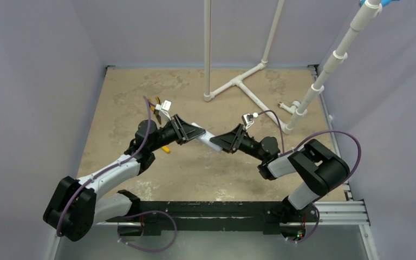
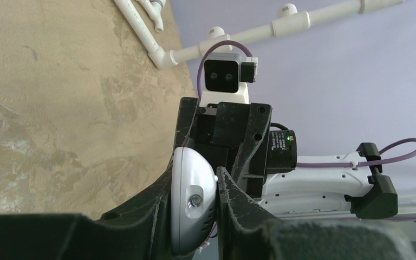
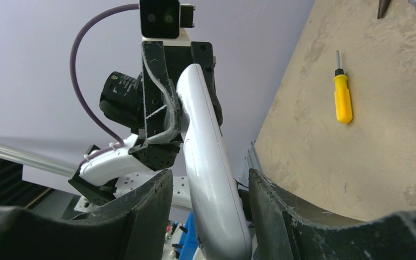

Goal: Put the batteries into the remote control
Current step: Load the battery cover into the remote control.

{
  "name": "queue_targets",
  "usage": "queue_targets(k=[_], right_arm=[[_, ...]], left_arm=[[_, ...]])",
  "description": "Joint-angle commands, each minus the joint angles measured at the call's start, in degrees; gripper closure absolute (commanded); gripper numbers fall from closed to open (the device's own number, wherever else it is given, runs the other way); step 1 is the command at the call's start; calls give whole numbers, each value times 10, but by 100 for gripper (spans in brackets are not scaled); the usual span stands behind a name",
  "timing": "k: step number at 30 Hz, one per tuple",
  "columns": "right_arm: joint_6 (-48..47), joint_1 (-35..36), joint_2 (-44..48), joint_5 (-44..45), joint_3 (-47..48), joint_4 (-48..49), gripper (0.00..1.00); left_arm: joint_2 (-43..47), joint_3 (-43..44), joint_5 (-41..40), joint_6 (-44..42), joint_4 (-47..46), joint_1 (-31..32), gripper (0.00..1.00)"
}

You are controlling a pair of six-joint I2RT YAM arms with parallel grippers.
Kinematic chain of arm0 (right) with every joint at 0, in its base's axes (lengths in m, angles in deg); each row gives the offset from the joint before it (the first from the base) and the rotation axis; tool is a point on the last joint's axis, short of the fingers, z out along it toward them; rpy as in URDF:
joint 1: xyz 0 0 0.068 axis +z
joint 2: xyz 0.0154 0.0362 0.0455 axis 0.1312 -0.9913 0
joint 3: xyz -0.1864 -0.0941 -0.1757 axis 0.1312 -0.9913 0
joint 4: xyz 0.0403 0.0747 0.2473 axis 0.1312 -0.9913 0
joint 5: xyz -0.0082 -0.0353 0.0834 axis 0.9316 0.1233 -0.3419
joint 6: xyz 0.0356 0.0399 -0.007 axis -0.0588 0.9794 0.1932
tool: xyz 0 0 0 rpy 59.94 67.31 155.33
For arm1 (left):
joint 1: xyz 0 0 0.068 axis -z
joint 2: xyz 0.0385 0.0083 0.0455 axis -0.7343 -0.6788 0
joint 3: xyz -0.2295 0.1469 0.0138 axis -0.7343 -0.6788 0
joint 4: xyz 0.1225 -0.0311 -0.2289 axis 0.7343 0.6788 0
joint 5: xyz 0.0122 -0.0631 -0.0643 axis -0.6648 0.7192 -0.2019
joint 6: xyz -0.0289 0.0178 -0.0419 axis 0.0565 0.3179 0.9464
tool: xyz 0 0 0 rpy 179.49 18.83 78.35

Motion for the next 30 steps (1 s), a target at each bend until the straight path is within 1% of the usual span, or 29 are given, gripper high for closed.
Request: queue_targets(k=[1,5,10,13,17,20,22,23,28,30], right_arm=[[-12,1,19,21,-8,43,48],[-10,1,16,23,-6,43,53],[-9,1,14,14,0,43,63],[-8,1,11,8,3,43,76],[-6,1,5,-1,11,44,89],[-6,1,3,-7,16,44,95],[-6,1,3,-10,20,44,100],[-6,1,1,-12,23,44,100],[-7,1,0,-21,31,44,100],[-9,1,2,-23,32,44,100]], left_arm=[[15,2,-1,-6,-25,1,100],[15,4,0,-7,-24,1,100],[14,5,-2,-8,-23,1,100],[13,5,-2,-9,-23,1,100],[13,5,-3,-10,-21,1,100],[13,8,-2,-13,-19,1,100],[12,10,-2,-15,-15,0,94],[13,12,0,-16,-12,0,89],[15,15,0,-21,-7,0,62],[14,15,1,-21,-8,0,57]])
